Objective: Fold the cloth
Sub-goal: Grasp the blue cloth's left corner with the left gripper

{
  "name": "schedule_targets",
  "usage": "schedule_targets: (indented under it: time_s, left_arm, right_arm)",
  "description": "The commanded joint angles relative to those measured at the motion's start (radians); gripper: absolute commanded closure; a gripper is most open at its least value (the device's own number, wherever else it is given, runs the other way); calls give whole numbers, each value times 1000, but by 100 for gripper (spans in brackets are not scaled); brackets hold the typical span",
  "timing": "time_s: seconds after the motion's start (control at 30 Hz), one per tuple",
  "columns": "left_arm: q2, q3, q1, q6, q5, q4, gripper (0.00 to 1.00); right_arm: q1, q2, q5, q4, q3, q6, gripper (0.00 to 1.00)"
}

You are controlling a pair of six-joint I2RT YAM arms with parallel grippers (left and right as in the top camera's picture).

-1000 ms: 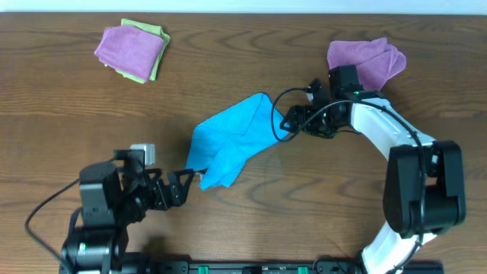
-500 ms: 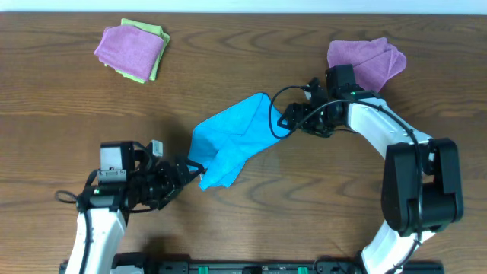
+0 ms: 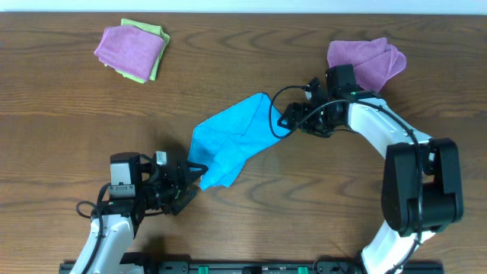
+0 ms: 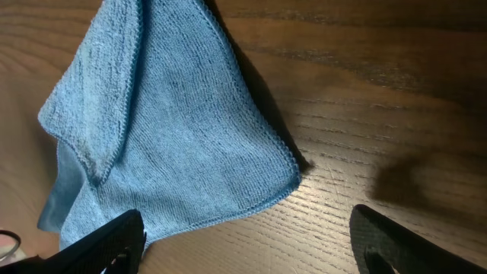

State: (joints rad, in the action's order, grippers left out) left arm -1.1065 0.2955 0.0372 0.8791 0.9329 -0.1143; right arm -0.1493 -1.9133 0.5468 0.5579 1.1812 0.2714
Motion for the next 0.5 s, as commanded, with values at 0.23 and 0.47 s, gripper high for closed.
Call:
schedule_targets:
  time_s: [0.23, 0.47]
  left_arm:
    - [-4, -31, -5, 95, -8, 19, 5]
    - [-5, -47, -5, 134, -25, 63, 5]
  right_arm:
    - [-6, -3, 12, -18, -6, 32, 14]
    - [-6, -3, 11, -28, -6, 47, 15]
